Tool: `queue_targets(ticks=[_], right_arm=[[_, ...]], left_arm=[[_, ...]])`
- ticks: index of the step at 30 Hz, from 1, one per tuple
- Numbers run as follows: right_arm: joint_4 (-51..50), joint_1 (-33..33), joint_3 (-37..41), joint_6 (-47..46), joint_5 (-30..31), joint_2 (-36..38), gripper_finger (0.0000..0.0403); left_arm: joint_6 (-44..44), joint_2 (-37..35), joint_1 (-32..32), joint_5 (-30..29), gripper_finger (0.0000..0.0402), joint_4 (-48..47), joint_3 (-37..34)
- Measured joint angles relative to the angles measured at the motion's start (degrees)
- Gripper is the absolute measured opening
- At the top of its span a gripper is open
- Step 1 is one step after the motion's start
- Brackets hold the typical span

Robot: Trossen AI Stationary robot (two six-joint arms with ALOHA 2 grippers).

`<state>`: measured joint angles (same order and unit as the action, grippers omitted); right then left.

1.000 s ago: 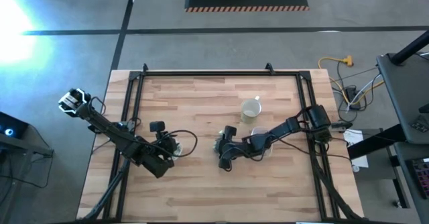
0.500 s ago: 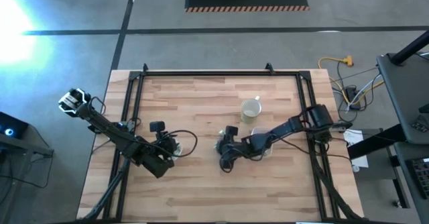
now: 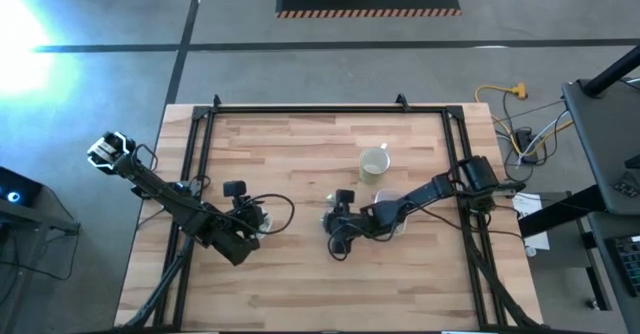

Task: Pick and place Stevia / Truvia into bins
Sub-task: Put the stevia packet into the right transparent container

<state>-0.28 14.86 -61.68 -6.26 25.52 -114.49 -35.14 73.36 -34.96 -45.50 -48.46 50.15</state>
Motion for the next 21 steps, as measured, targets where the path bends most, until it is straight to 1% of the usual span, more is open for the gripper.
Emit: queue_targets(ticks=[4, 7, 11, 17, 21], right_arm=[[0.01, 0.33, -0.71, 1.63, 0.15, 0.02, 0.0026], [-0.07, 0.8, -1.67, 3.21, 0.25, 0.05, 0.0012], [-2.59, 1.53, -3.47, 3.99, 1.09, 1.4, 0.0009], [-8.6, 3.44, -4.66, 3.91, 5.61, 5.77, 0.0009], [-14.35, 4.81, -4.62, 0.54, 6.2, 9.82, 0.0009]], left_arm=[[0.0, 0.0, 0.0, 0.0, 0.0141, 0.02, 0.0], [0.0, 0.0, 0.0, 0.0, 0.0141, 0.02, -0.09], [-0.02, 0.0, 0.0, 0.0, 0.0141, 0.08, -0.57], [0.0, 0.02, 0.02, -0.15, 0.0141, 0.27, -1.07], [-0.02, 0.02, 0.02, -0.33, 0.0141, 0.33, -1.07]])
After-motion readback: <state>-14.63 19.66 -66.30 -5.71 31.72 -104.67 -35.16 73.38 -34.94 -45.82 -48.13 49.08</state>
